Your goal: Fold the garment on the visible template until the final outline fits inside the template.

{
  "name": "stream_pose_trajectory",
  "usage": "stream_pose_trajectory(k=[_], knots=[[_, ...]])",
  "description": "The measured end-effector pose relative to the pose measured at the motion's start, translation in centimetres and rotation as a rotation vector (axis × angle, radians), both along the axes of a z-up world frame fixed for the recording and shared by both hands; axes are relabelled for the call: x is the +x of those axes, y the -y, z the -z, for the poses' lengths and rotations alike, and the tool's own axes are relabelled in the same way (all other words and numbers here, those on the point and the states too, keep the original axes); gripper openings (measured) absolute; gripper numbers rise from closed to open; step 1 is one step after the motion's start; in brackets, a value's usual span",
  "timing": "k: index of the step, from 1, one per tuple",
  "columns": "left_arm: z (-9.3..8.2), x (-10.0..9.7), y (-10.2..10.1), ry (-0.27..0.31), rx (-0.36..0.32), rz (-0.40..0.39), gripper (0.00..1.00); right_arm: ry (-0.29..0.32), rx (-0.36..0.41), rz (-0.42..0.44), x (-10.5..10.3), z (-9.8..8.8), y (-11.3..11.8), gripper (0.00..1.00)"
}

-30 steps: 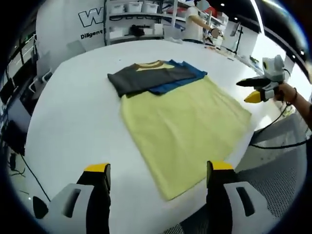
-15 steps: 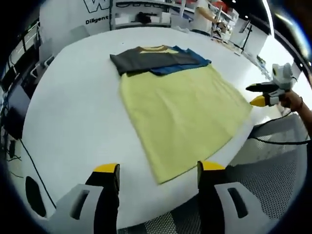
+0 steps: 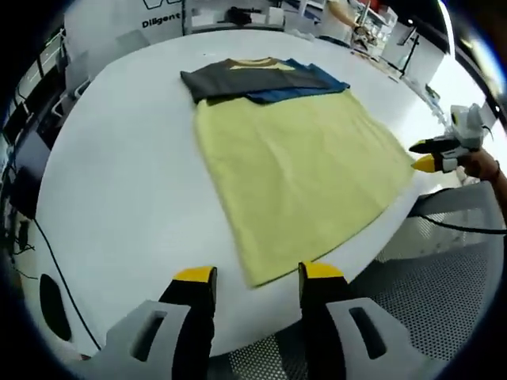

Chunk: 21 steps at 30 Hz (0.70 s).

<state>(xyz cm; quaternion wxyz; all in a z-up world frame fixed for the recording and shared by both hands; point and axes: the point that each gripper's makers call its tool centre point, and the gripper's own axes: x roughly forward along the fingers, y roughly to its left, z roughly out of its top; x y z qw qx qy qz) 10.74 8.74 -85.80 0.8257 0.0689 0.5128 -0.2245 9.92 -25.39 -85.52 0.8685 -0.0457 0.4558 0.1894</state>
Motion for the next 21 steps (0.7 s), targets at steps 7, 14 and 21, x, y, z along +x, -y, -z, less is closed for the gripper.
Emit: stream_pose_trajectory(k=[7, 14, 21], knots=[[0.5, -0.6, 0.3, -0.025, 0.02, 0.022, 0.36, -0.022, 0.003, 0.018, -0.4, 0.5, 0.3, 0.28], [0.5, -0.4, 0.4, -0.03, 0.011, 0.012, 0.27, -0.046, -0.005, 0.035, -0.9, 0.8, 0.5, 0.19], [0.7, -0.2, -0.1, -0.036, 0.033, -0.012, 0.17, -0.052, -0.059, 0.041, -1.5, 1.3, 0.9, 0.07]])
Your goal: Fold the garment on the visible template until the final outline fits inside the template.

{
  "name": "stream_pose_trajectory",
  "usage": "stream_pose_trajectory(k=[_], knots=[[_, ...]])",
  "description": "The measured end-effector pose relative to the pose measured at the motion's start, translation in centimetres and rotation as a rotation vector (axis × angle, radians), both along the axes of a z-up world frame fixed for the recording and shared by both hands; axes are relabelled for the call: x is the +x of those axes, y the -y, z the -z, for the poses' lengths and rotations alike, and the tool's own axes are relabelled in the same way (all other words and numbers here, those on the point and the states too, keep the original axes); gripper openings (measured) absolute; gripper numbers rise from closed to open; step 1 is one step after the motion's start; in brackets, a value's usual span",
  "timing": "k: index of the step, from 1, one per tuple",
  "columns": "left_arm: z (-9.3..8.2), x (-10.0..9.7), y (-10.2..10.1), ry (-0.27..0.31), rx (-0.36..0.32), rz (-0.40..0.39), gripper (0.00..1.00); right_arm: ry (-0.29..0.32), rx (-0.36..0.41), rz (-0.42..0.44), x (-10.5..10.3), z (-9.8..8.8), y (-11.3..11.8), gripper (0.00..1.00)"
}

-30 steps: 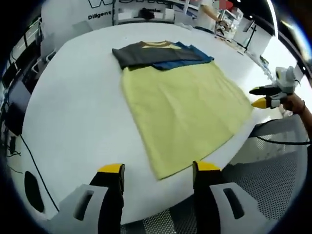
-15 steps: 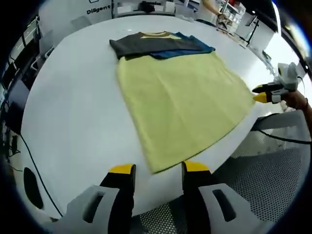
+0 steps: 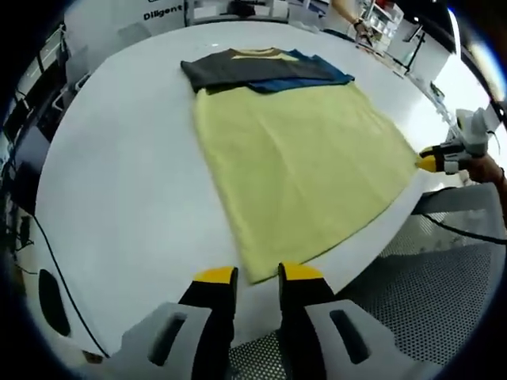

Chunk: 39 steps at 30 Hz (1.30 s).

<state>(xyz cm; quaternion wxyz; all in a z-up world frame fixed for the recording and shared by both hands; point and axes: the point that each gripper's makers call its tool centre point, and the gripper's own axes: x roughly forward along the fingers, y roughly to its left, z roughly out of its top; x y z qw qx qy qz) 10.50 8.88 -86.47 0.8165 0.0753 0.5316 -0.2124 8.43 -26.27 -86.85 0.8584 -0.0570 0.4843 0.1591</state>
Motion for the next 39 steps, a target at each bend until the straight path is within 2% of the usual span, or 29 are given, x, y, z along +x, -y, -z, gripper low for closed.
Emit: stream_pose_trajectory(k=[3, 6, 15, 16, 27, 31, 36, 39], knots=[[0.1, 0.0, -0.3, 0.002, 0.027, 0.011, 0.09, -0.012, 0.0, 0.018, 0.1, 0.1, 0.4, 0.0], [0.2, -0.1, -0.2, -0.001, 0.032, 0.028, 0.04, -0.019, 0.014, 0.024, 0.1, 0.1, 0.3, 0.0], [0.2, -0.3, 0.0, -0.001, 0.016, 0.026, 0.03, -0.019, 0.017, 0.015, 0.1, 0.0, 0.1, 0.0], [0.3, -1.0, 0.2, -0.03, 0.005, 0.024, 0.03, -0.029, -0.009, 0.009, 0.1, -0.1, 0.6, 0.0], [0.2, -1.4, 0.3, -0.05, 0.034, -0.005, 0.03, -0.062, -0.001, -0.02, 0.1, -0.3, 0.8, 0.0], [-0.5, -1.3, 0.4, -0.043, 0.034, -0.004, 0.03, -0.048, 0.004, -0.034, 0.4, -0.8, 0.9, 0.0], [-1.3, -0.7, 0.6, -0.032, 0.056, 0.033, 0.03, -0.067, 0.011, -0.039, 0.9, -1.0, 0.9, 0.0], [-1.9, -0.3, 0.8, -0.029, 0.019, 0.003, 0.03, -0.066, 0.003, -0.051, 1.3, -1.6, 0.9, 0.0]])
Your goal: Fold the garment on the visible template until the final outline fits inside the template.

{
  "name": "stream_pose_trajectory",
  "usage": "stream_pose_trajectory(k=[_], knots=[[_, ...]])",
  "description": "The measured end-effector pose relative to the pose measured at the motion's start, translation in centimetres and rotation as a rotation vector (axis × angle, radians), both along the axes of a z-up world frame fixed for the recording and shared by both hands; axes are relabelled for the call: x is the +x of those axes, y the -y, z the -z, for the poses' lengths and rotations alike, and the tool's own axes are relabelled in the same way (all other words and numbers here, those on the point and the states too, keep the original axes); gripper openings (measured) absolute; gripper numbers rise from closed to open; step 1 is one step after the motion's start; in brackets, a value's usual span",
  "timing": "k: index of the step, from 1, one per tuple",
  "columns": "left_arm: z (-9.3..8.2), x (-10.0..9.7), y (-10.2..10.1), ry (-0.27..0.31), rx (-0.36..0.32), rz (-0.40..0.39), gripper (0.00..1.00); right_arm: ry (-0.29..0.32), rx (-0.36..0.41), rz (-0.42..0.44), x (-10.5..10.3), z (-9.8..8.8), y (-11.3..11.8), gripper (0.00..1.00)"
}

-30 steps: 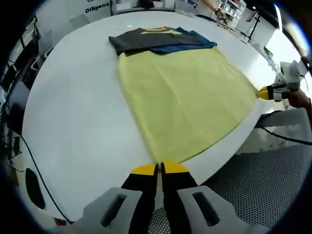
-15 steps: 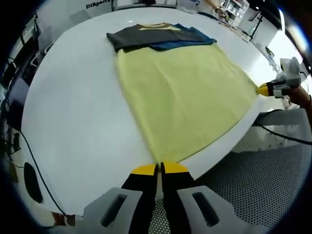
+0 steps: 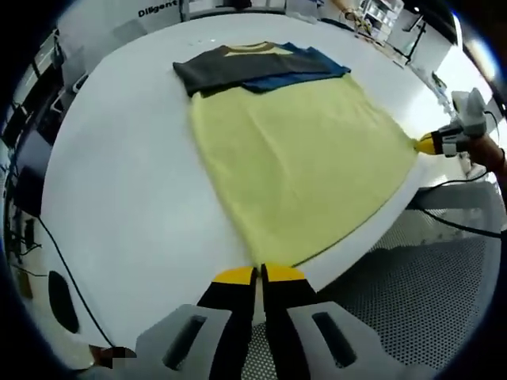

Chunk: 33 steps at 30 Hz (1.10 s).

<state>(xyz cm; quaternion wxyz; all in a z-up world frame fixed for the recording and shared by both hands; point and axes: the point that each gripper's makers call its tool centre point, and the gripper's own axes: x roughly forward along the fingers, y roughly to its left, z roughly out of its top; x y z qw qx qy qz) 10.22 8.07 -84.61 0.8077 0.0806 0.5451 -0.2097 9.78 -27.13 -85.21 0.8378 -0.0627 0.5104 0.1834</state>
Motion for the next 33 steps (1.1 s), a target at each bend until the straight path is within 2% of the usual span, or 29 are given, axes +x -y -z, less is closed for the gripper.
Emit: stream_pose_trajectory(k=[5, 8, 13, 14, 18, 25, 33], knots=[[-1.9, 1.6, 0.4, 0.052, -0.062, -0.02, 0.03, 0.052, 0.02, 0.014, 1.7, -1.9, -0.1, 0.0], [-2.7, 2.2, 0.3, 0.063, -0.075, -0.033, 0.03, 0.076, 0.03, 0.019, 2.7, -3.0, -0.1, 0.0], [-4.3, 4.5, 0.4, 0.124, -0.103, -0.054, 0.03, 0.13, 0.029, 0.009, 4.5, -4.5, -0.2, 0.0], [-4.6, 5.1, 0.5, 0.135, -0.107, -0.053, 0.03, 0.15, 0.024, 0.031, 5.4, -4.9, 0.1, 0.0], [-5.1, 7.1, 0.4, 0.172, -0.094, -0.052, 0.03, 0.179, 0.036, 0.057, 7.5, -5.8, 0.5, 0.0], [-6.6, 10.4, 0.1, 0.232, -0.105, -0.097, 0.03, 0.239, 0.015, 0.027, 10.9, -7.1, 0.3, 0.0], [-8.0, 14.1, 0.2, 0.296, -0.122, -0.107, 0.03, 0.281, 0.003, 0.026, 14.3, -8.0, 0.3, 0.0]])
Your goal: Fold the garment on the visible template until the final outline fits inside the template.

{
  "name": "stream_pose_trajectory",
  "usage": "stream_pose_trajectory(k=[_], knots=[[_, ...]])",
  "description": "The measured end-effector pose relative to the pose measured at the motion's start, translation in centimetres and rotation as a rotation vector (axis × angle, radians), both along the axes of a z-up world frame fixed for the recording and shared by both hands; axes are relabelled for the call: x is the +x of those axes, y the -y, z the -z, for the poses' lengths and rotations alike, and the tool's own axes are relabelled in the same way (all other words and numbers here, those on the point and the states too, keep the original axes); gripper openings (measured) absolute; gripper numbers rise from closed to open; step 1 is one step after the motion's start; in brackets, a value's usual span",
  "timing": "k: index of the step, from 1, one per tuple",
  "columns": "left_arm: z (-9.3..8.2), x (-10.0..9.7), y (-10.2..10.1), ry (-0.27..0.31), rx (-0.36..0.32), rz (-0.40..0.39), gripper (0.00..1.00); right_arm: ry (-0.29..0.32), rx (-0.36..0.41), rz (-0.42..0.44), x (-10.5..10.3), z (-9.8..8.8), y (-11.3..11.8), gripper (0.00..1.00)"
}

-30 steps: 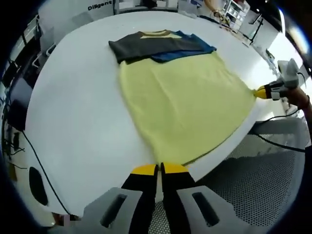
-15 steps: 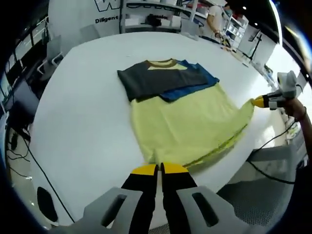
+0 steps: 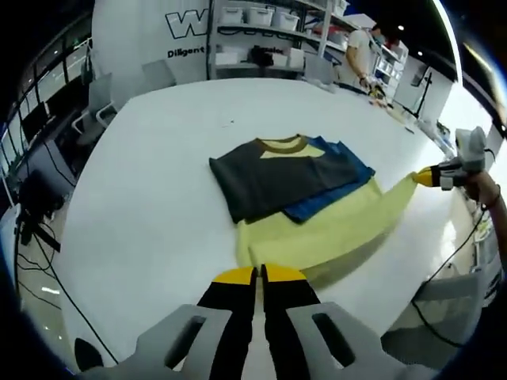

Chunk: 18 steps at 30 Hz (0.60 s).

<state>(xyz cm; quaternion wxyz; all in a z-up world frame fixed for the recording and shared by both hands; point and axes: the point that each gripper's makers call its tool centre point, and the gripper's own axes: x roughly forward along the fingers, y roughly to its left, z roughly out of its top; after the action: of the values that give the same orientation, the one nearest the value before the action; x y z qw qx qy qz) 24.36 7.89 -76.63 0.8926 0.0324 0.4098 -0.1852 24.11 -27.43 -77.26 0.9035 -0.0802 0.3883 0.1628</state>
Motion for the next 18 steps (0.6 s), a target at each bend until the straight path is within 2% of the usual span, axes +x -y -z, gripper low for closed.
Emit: stream_pose_trajectory(k=[13, 18], knots=[[-1.3, 6.2, 0.4, 0.107, -0.012, -0.033, 0.03, 0.079, 0.048, 0.063, 5.6, -1.7, -0.1, 0.0], [-1.6, 8.7, 0.3, 0.146, -0.029, -0.072, 0.03, 0.107, 0.059, 0.082, 7.9, -2.3, -0.2, 0.0]])
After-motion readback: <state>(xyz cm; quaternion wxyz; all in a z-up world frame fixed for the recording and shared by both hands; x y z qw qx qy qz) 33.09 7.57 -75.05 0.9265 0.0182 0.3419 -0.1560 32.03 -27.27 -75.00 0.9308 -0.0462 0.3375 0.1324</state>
